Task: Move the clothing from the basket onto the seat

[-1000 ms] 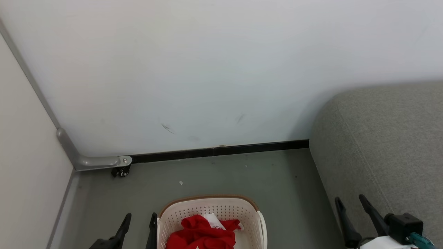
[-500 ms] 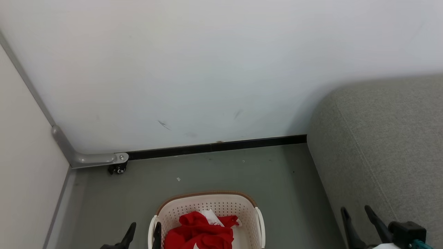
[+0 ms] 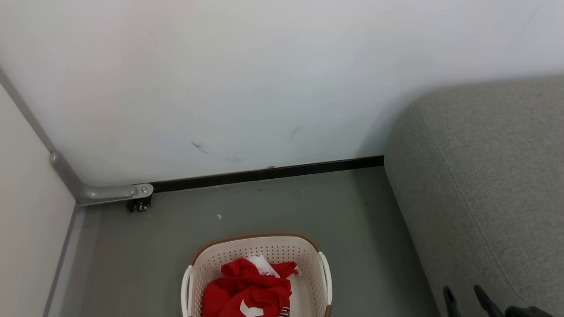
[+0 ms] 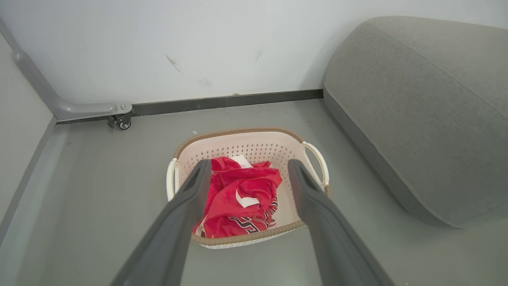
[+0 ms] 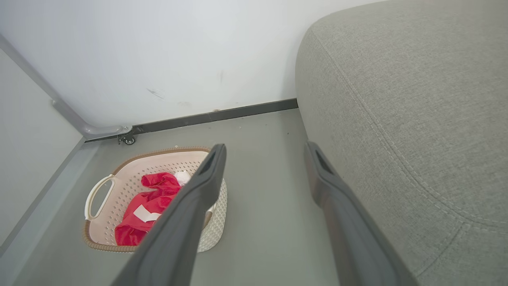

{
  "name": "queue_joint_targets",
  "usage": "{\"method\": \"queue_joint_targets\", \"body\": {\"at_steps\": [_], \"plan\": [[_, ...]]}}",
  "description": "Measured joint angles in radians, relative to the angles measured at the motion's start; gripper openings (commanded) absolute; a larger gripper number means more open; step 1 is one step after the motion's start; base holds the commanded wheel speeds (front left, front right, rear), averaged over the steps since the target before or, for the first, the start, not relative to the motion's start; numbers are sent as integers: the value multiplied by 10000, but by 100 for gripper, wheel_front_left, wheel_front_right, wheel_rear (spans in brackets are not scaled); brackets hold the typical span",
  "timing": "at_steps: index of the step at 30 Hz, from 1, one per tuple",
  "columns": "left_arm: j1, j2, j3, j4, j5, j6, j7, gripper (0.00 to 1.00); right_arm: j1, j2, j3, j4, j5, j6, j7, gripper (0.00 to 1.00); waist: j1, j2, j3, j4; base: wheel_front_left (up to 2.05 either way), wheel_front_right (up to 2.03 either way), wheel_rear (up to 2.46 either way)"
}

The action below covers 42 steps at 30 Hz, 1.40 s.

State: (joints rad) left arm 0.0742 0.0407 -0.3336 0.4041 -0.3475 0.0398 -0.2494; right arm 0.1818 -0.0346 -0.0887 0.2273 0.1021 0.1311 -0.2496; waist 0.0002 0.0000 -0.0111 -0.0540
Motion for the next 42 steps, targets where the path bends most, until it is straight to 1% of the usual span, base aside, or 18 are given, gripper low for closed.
{"method": "queue_joint_targets", "body": {"at_steps": [10, 16, 26, 29, 32, 39, 42], "plan": [[-191, 4, -201, 663, 249, -176, 0, 100, 288, 13, 50, -573, -105, 0, 0, 100, 0, 0, 546, -211, 0, 0, 0], [-762, -2, -182, 1177, 314, -305, 0, 100, 393, 13, 186, -1005, -113, 0, 0, 100, 0, 0, 1009, -388, 0, 0, 0], [-2020, 15, 146, 1593, 431, -353, 0, 100, 368, 15, 447, -1871, -2, 0, 0, 100, 0, 0, 1966, -747, 0, 0, 0], [-2455, 188, 128, 1948, 537, -430, 0, 100, 364, 15, 489, -2069, 267, 0, 0, 100, 0, 0, 2411, -911, 0, 0, 0], [-2870, 353, 29, 2297, 738, -489, 0, 100, 356, 19, 648, -2201, 290, 0, 0, 100, 0, 0, 2768, -1044, 0, 0, 0], [-3856, 587, -161, 2895, 1001, -617, 31, 100, 30, 25, 759, -2531, 336, 0, -2, 100, 0, 0, 3632, -1370, 0, 0, 0], [-4237, 616, -263, 3150, 1110, -754, 180, 100, -199, 25, 802, -2671, 337, 2, -2, 100, 0, 0, 4003, -1506, 0, 0, 0]]}}
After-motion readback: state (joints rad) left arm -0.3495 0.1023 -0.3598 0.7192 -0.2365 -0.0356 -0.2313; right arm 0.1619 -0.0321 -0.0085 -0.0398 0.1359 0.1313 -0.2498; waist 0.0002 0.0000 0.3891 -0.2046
